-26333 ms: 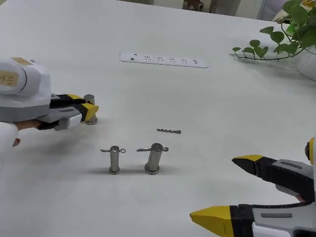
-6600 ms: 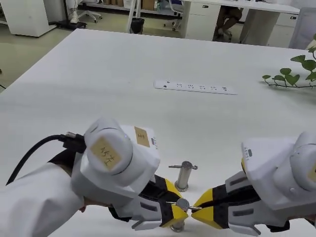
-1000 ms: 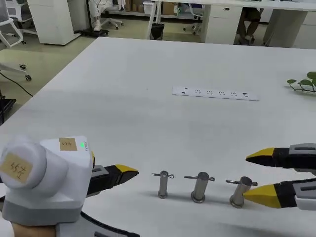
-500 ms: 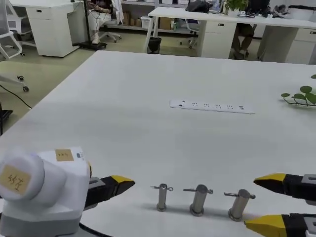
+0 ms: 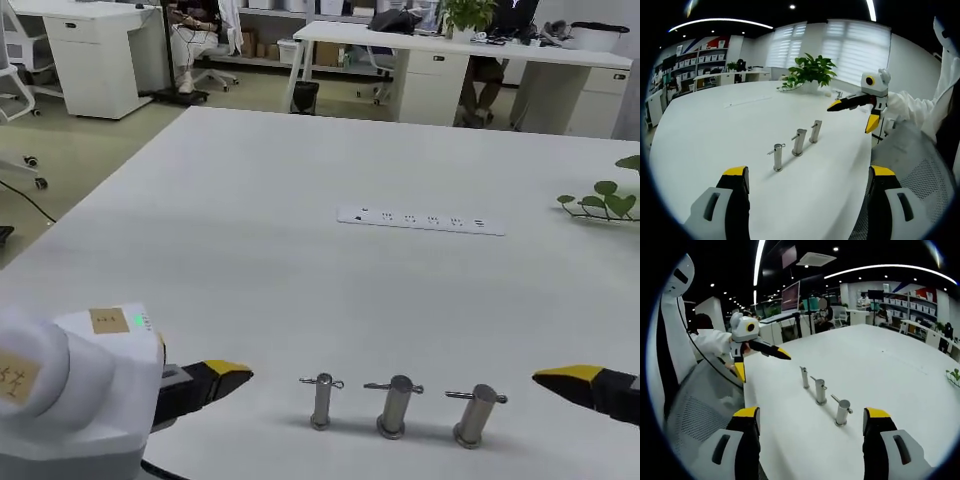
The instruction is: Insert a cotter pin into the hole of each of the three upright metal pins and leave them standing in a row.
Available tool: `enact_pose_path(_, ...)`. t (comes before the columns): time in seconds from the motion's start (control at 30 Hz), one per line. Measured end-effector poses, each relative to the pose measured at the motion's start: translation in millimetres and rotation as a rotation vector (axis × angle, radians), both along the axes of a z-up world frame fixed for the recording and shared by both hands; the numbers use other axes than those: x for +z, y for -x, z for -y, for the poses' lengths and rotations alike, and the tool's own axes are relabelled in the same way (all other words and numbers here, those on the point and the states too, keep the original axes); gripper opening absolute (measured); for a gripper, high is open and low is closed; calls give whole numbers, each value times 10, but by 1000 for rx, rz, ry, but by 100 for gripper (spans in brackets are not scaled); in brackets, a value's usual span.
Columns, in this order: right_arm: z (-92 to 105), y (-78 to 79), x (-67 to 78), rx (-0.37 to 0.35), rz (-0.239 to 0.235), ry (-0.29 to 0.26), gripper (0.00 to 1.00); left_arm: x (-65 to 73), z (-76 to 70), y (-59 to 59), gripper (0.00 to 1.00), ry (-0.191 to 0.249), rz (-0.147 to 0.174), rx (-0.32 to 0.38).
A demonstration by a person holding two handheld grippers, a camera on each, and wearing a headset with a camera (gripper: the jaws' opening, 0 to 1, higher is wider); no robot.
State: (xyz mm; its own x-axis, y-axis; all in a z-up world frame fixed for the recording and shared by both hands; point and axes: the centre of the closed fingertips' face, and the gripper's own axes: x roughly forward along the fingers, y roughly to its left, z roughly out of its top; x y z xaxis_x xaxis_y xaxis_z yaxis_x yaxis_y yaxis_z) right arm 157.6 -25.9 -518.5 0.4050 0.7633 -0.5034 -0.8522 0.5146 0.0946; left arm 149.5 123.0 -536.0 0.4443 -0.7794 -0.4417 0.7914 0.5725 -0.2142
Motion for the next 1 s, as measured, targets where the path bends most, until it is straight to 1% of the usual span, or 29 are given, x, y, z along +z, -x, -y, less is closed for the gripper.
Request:
enact_pose_path(0.03,22,11,-19,-18,-15,4,87,-30,-26,12,99,-17,-11,6)
enact_pose_path(0.1,54,19,-38,-43,-23,9,92,-56,-44,49,99,-30,-18,-5)
enact_pose_path(0.2,86,35,-51,-73,-36,4,98,-47,-32,156,99,-27,-18,-48)
enact_pose_path(0.27,96,61,-51,-82,-44,0,98,-45,-42,189,99,-36,-15,-51)
enact_pose_path(0.3,98,79,-51,-81,-48,0,98,-52,-54,196,99,-41,-17,-48)
enact_pose_path(0.37,112,120,-74,-87,-74,6,98,-59,-79,193,99,-45,-25,-33)
enact_pose_path(0.4,120,116,-81,-108,-86,-4,98,-57,-93,196,99,-42,-36,-20)
enact_pose_path(0.43,127,107,-81,-113,-81,-7,98,-49,-102,192,99,-40,-37,-11)
enact_pose_path(0.47,140,100,-89,-125,-84,-12,98,-31,-114,175,99,-36,-31,7)
enact_pose_path(0.57,158,80,-92,-148,-90,-19,98,-3,-131,163,99,-27,-24,28)
enact_pose_path(0.6,156,84,-89,-148,-92,-19,98,-13,-135,163,99,-25,-31,34)
enact_pose_path(0.63,154,82,-87,-148,-92,-19,98,-72,-165,167,99,-40,-56,46)
enact_pose_path(0.67,157,79,-86,-149,-90,-14,98,-107,-184,165,99,-57,-59,48)
enact_pose_path(0.7,161,80,-90,-143,-86,-2,98,-159,-205,164,99,-84,-54,43)
enact_pose_path(0.77,169,91,-98,-138,-89,16,99,-192,-203,175,99,-87,-66,42)
enact_pose_path(0.83,204,78,-117,-147,-80,44,98,-206,-208,177,99,-83,-74,49)
enact_pose_path(0.9,220,91,-160,-149,-99,58,98,-231,-214,178,99,-84,-80,55)
enact_pose_path(0.93,222,109,-187,-143,-114,66,98,-267,-223,180,99,-94,-92,61)
enact_pose_path(1.0,241,109,-241,-153,-133,87,98,-307,-229,193,99,-108,-102,59)
